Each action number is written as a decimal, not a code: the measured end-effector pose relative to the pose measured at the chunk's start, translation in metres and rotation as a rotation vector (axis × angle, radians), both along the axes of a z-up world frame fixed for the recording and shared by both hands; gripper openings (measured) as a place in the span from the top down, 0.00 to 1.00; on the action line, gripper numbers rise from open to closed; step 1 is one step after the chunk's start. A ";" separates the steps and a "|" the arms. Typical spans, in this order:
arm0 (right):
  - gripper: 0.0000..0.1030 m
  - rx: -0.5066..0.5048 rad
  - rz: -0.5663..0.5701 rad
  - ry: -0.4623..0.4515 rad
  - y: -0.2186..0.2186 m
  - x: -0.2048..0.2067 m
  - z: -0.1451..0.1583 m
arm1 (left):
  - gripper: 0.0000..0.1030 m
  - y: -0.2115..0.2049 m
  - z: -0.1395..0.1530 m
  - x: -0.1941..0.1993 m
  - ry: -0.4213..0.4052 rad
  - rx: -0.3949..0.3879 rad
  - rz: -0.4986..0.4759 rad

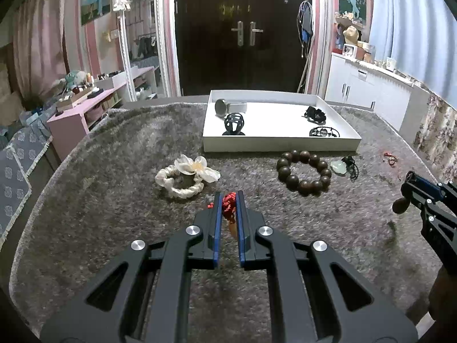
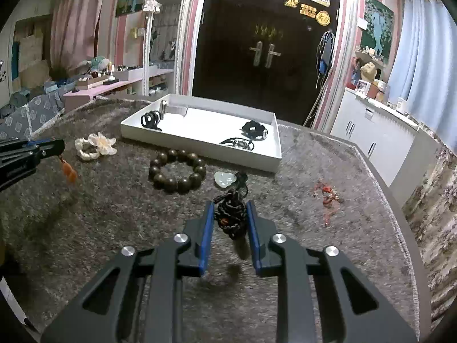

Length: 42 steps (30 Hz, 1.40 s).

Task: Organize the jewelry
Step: 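Lift the red tassel and black pendant and carry both toward the white tray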

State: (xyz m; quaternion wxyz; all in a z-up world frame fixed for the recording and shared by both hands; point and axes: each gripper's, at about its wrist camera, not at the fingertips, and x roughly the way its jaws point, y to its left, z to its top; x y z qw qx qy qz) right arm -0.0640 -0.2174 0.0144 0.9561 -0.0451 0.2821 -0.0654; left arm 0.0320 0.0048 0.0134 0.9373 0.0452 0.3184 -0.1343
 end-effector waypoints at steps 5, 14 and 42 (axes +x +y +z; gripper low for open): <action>0.78 -0.004 0.001 -0.019 0.000 -0.006 0.007 | 0.93 -0.001 0.009 -0.005 -0.026 0.004 -0.009; 0.78 -0.008 -0.010 -0.041 -0.003 -0.012 0.014 | 0.93 -0.005 0.021 -0.011 -0.068 0.015 -0.020; 0.78 0.074 0.050 -0.068 -0.061 0.122 0.073 | 0.93 -0.080 0.060 0.129 -0.090 0.094 -0.057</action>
